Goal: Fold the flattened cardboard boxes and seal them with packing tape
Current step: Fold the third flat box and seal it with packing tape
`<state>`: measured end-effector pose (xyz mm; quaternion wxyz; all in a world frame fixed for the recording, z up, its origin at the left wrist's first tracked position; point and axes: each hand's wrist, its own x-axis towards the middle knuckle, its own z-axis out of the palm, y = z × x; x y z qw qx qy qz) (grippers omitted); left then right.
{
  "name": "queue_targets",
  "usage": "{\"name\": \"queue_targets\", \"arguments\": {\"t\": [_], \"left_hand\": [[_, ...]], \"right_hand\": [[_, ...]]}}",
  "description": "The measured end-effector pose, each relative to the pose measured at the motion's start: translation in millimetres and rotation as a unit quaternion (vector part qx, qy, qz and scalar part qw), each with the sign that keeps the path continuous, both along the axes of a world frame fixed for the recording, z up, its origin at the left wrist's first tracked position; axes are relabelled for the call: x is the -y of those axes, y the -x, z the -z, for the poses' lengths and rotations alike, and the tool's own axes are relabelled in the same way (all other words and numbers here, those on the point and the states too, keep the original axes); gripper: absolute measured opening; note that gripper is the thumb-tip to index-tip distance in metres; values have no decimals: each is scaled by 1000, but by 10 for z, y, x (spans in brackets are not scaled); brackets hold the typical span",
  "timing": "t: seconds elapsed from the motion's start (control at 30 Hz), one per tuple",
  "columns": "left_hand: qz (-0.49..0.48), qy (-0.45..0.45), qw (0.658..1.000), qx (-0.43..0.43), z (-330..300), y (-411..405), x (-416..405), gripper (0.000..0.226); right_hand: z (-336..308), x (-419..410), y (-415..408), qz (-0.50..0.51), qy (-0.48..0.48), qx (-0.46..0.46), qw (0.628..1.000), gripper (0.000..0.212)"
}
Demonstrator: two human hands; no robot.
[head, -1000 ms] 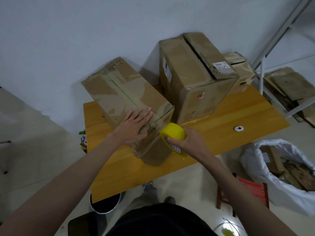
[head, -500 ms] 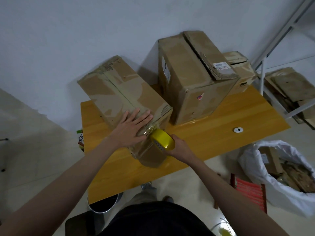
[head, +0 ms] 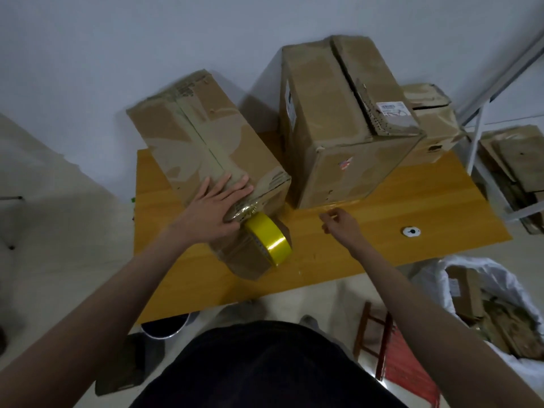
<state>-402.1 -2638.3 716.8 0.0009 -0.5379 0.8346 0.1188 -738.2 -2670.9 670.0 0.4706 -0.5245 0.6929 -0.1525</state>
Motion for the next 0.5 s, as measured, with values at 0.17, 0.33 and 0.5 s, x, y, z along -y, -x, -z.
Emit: {"name": "queue_targets", "arguments": {"t": [0.17,0.33,0.5], "left_hand": [[-147,-2,989,-15,-37,458,-167,77],[-257,12,966,-23,-86,880,-211,70],[-249,115,961,-28,-201,1448,-181,70]], "right_hand": [[475,218,771,29,-66,-89,993,33],[810,306,1343,-11,-71,-166,984,47],[967,349,1674,-43,-77,-181,980,47]]}}
